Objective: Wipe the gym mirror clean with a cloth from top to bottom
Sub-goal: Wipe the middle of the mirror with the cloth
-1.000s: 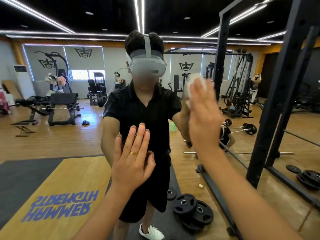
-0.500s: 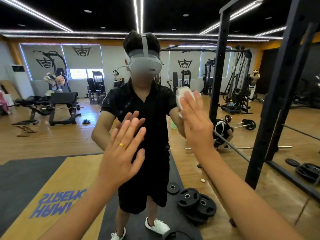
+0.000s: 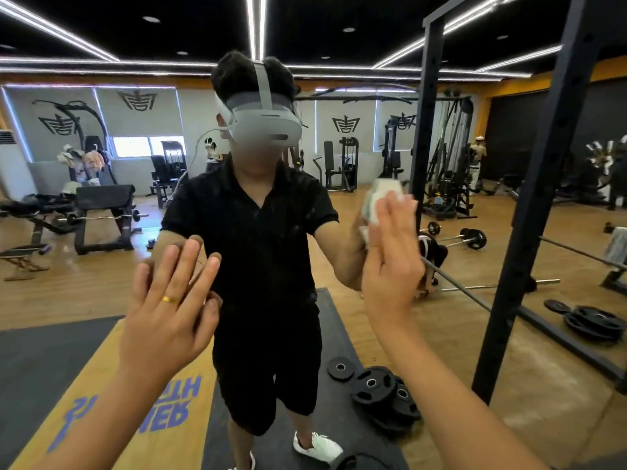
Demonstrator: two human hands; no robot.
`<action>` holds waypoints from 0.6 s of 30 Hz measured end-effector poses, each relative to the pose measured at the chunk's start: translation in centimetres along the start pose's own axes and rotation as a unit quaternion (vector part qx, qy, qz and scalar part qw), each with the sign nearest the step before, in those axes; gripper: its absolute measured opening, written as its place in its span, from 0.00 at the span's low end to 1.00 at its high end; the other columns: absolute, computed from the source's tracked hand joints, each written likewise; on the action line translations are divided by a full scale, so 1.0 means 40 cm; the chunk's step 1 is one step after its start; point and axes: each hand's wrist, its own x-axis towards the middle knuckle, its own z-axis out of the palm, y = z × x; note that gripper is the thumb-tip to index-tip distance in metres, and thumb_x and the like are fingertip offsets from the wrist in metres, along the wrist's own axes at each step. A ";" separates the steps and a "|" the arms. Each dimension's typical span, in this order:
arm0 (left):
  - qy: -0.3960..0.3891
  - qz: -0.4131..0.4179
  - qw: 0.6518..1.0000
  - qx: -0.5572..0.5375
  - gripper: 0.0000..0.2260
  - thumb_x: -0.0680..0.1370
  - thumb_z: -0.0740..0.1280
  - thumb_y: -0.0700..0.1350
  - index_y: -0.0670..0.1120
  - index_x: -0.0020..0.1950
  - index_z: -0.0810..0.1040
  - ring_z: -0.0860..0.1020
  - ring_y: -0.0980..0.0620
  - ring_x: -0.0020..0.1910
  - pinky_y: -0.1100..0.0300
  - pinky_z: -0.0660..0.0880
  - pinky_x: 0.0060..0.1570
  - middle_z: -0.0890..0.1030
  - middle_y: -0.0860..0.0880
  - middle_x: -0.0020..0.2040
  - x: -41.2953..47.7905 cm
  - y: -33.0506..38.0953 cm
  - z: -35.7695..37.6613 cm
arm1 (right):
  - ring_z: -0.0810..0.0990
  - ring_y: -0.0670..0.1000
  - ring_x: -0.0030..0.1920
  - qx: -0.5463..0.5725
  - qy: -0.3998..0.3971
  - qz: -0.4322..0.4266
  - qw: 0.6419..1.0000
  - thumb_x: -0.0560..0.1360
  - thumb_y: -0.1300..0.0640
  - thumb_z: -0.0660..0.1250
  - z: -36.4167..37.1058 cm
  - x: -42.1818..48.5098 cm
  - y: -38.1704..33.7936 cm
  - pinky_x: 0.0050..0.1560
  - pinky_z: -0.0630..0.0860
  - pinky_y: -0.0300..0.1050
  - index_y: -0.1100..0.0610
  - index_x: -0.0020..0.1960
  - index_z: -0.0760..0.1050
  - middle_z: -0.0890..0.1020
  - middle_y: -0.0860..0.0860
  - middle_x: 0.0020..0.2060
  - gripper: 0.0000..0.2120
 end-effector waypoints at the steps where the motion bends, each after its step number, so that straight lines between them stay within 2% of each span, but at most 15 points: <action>1: -0.002 0.000 1.000 0.000 0.26 0.83 0.60 0.47 0.44 0.81 0.64 0.59 0.40 0.81 0.41 0.54 0.79 0.58 0.42 0.83 0.000 -0.002 -0.002 | 0.66 0.63 0.77 0.004 -0.046 -0.052 0.998 0.87 0.59 0.58 0.002 -0.023 -0.011 0.78 0.65 0.53 0.68 0.71 0.74 0.71 0.58 0.73 0.17; 3: -0.007 -0.003 1.000 -0.009 0.26 0.83 0.60 0.47 0.44 0.81 0.64 0.59 0.40 0.81 0.41 0.53 0.79 0.58 0.42 0.83 -0.001 -0.006 -0.005 | 0.64 0.59 0.78 0.007 -0.125 -0.154 0.980 0.87 0.61 0.57 -0.011 -0.042 -0.002 0.78 0.65 0.58 0.66 0.72 0.72 0.71 0.59 0.74 0.17; 5: -0.010 -0.006 1.000 -0.014 0.26 0.83 0.60 0.47 0.45 0.82 0.63 0.59 0.41 0.82 0.40 0.56 0.77 0.59 0.42 0.83 -0.002 -0.003 -0.004 | 0.64 0.60 0.78 -0.023 -0.141 -0.218 0.965 0.87 0.62 0.57 -0.020 -0.021 0.043 0.78 0.65 0.57 0.63 0.74 0.69 0.70 0.57 0.76 0.17; 6: -0.012 -0.009 1.000 -0.016 0.26 0.84 0.60 0.47 0.45 0.82 0.63 0.59 0.41 0.82 0.39 0.57 0.76 0.60 0.42 0.82 -0.002 -0.001 -0.004 | 0.64 0.61 0.78 -0.034 -0.130 -0.220 0.966 0.87 0.63 0.57 -0.021 0.001 0.063 0.78 0.65 0.58 0.60 0.76 0.68 0.68 0.55 0.77 0.18; 8: -0.012 -0.011 1.000 -0.020 0.25 0.84 0.59 0.47 0.45 0.82 0.64 0.59 0.42 0.82 0.38 0.59 0.75 0.61 0.42 0.82 -0.004 -0.003 -0.003 | 0.65 0.64 0.77 -0.046 -0.079 -0.166 0.982 0.86 0.65 0.59 -0.020 0.045 0.080 0.75 0.68 0.64 0.57 0.77 0.68 0.67 0.55 0.78 0.20; 9: -0.012 -0.011 1.000 -0.019 0.25 0.84 0.59 0.47 0.45 0.82 0.64 0.58 0.42 0.82 0.38 0.59 0.75 0.61 0.42 0.82 -0.004 -0.005 -0.003 | 0.66 0.64 0.77 -0.056 -0.044 -0.136 0.988 0.85 0.66 0.60 -0.018 0.065 0.078 0.74 0.69 0.64 0.60 0.76 0.70 0.69 0.58 0.76 0.19; 11: -0.012 -0.010 1.000 -0.018 0.25 0.84 0.59 0.47 0.45 0.82 0.64 0.58 0.42 0.82 0.37 0.61 0.74 0.60 0.42 0.82 -0.004 -0.006 -0.002 | 0.66 0.61 0.76 -0.064 0.011 -0.082 0.995 0.85 0.65 0.61 -0.009 0.085 0.056 0.75 0.69 0.59 0.66 0.72 0.73 0.73 0.60 0.73 0.16; 14: -0.009 -0.012 1.000 -0.017 0.25 0.84 0.59 0.47 0.45 0.81 0.65 0.58 0.42 0.82 0.37 0.61 0.73 0.61 0.42 0.82 -0.003 -0.006 -0.002 | 0.67 0.63 0.76 -0.043 0.035 -0.036 0.998 0.85 0.61 0.61 0.024 0.034 -0.027 0.76 0.69 0.51 0.63 0.73 0.73 0.69 0.54 0.75 0.17; 16: -0.007 -0.014 1.000 -0.014 0.25 0.83 0.59 0.47 0.45 0.81 0.65 0.58 0.42 0.82 0.37 0.60 0.74 0.61 0.42 0.82 -0.003 -0.006 -0.001 | 0.67 0.64 0.76 -0.045 -0.026 -0.087 0.995 0.83 0.66 0.64 0.045 -0.051 -0.078 0.77 0.66 0.47 0.62 0.74 0.71 0.69 0.53 0.76 0.19; 18: -0.006 -0.016 1.000 -0.015 0.25 0.83 0.59 0.47 0.45 0.81 0.65 0.59 0.42 0.82 0.38 0.60 0.74 0.62 0.42 0.82 -0.003 -0.006 -0.003 | 0.66 0.63 0.77 -0.016 -0.115 -0.181 0.977 0.81 0.71 0.66 0.038 -0.106 -0.088 0.76 0.68 0.56 0.64 0.74 0.71 0.72 0.58 0.75 0.22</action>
